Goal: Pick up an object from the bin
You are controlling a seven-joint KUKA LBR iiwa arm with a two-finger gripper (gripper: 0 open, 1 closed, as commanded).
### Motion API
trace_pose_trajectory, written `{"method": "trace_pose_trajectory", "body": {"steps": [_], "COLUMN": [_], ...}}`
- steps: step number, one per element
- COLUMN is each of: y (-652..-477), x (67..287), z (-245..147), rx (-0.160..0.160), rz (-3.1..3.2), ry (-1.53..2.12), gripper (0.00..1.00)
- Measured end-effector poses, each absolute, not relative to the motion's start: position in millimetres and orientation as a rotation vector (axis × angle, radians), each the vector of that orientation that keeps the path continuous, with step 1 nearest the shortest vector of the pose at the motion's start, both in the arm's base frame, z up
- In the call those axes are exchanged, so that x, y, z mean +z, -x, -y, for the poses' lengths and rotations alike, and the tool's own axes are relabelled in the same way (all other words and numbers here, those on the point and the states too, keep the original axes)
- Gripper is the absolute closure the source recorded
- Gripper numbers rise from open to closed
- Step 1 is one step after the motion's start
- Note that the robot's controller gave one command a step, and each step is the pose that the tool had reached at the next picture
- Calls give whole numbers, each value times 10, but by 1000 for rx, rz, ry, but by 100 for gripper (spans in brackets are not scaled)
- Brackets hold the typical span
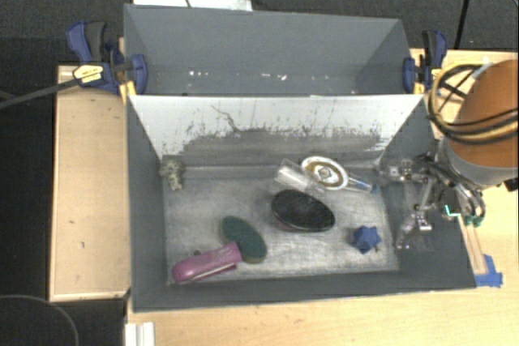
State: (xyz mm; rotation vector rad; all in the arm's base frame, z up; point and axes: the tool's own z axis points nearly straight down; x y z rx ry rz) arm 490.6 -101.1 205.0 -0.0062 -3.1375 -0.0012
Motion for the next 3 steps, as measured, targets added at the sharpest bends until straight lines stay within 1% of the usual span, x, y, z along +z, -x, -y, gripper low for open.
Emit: {"method": "trace_pose_trajectory", "body": {"steps": [1, 2, 3], "y": [-5069, -5076, -4845], "x": [701, 726, 2046], "z": [1163, 1172, 943], "rx": [0, 4, 5], "rz": [3101, 3102, 2998], "ry": [-516, -521, -963], "gripper": [0, 100, 100]}}
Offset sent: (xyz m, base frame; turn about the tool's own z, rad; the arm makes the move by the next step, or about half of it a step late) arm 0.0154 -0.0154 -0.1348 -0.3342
